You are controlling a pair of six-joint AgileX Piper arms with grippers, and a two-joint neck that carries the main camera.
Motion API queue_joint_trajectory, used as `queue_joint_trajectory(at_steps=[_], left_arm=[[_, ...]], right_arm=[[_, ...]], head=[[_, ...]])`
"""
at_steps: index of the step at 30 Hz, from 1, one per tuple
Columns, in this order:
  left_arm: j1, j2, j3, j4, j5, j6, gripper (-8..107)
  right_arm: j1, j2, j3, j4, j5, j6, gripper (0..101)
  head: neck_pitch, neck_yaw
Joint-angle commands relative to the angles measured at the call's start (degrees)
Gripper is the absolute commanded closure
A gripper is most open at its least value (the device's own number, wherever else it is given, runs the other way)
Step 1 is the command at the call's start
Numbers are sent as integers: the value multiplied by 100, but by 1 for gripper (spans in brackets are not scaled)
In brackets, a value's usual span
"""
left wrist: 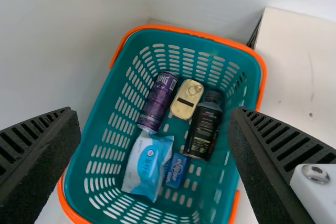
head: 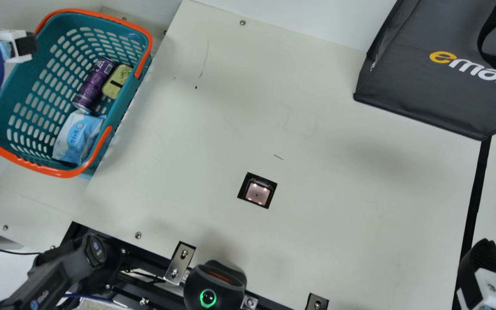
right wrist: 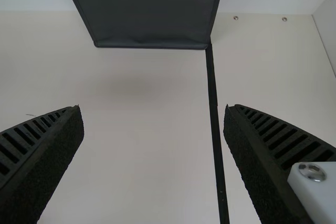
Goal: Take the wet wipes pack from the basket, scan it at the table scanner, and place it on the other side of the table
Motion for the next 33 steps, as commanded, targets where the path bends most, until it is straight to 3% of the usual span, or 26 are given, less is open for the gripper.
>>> queue_joint_trajectory(at_steps=[1,21,33], left_arm=[[38,242,-35,-80,9,463,9],[-361,2188,-660,67,-187,1263,9],[-461,3183,-1288,254,213,1431,9]], right_arm=[[0,0,0,0,0,0,6],[0,0,0,0,0,0,6],[0,0,0,0,0,0,6]], head=[[-148,23],[-148,23],[-148,23]])
